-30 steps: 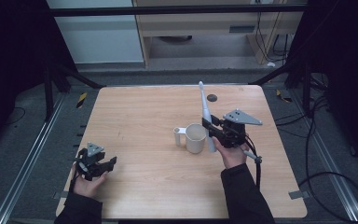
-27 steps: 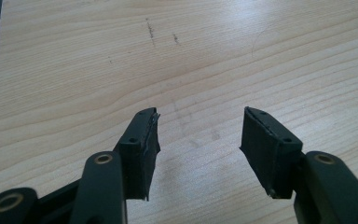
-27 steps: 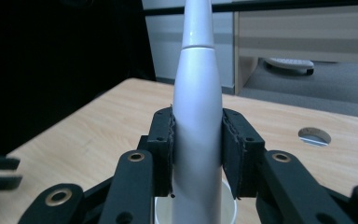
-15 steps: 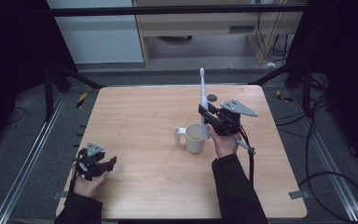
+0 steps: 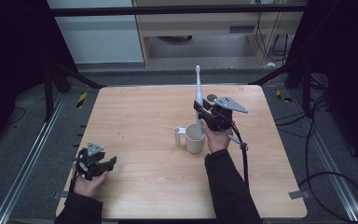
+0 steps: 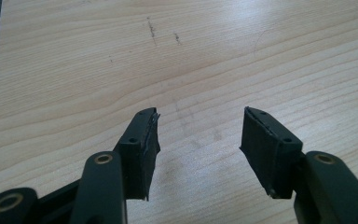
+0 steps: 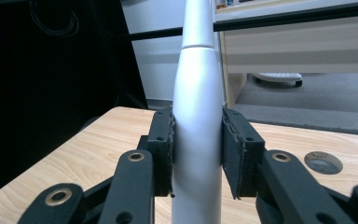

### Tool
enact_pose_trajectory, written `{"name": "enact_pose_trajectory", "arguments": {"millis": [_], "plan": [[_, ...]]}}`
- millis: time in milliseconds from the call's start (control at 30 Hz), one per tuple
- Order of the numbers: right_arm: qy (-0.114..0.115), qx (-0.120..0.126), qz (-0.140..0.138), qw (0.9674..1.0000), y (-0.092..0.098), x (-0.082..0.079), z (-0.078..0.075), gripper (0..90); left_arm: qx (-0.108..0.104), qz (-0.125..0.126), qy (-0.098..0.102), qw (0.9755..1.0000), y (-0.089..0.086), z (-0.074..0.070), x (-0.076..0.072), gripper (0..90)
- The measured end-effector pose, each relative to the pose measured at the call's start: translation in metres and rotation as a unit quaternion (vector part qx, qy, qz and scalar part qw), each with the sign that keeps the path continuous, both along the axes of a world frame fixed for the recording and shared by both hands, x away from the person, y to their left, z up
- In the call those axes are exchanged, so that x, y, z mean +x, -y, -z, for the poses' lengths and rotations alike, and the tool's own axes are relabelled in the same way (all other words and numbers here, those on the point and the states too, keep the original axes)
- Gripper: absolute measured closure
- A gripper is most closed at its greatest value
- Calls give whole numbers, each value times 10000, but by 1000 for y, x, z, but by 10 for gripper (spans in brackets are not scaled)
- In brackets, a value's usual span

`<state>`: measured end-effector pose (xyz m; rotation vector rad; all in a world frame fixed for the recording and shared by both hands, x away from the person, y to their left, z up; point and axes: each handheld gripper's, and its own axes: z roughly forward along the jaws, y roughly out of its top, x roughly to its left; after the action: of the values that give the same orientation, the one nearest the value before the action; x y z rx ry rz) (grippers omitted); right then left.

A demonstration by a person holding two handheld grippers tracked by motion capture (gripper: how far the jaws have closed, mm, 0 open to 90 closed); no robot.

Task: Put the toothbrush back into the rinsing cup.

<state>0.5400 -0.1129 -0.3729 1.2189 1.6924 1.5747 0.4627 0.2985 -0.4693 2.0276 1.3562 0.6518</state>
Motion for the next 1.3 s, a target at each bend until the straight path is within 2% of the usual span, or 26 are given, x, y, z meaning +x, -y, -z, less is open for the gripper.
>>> {"name": "enact_pose_trajectory", "arguments": {"millis": [200,467,1033,1067,1300], "plan": [[-18,6,3,10000,-4,3,4,667,6,12,6,10000,0,0,0,452],[-96,-104,1,9999,-11,6,11,667,6,13,13,10000,0,0,0,451],[-361,-314,-6,9989,-17,8,34,666,19,14,20,10000,0,0,-1,451],[-391,-389,-2,9985,-18,8,37,666,22,14,23,10000,0,0,0,451],[-536,-516,-4,9972,-18,7,46,665,25,7,19,10000,0,0,0,451]]}}
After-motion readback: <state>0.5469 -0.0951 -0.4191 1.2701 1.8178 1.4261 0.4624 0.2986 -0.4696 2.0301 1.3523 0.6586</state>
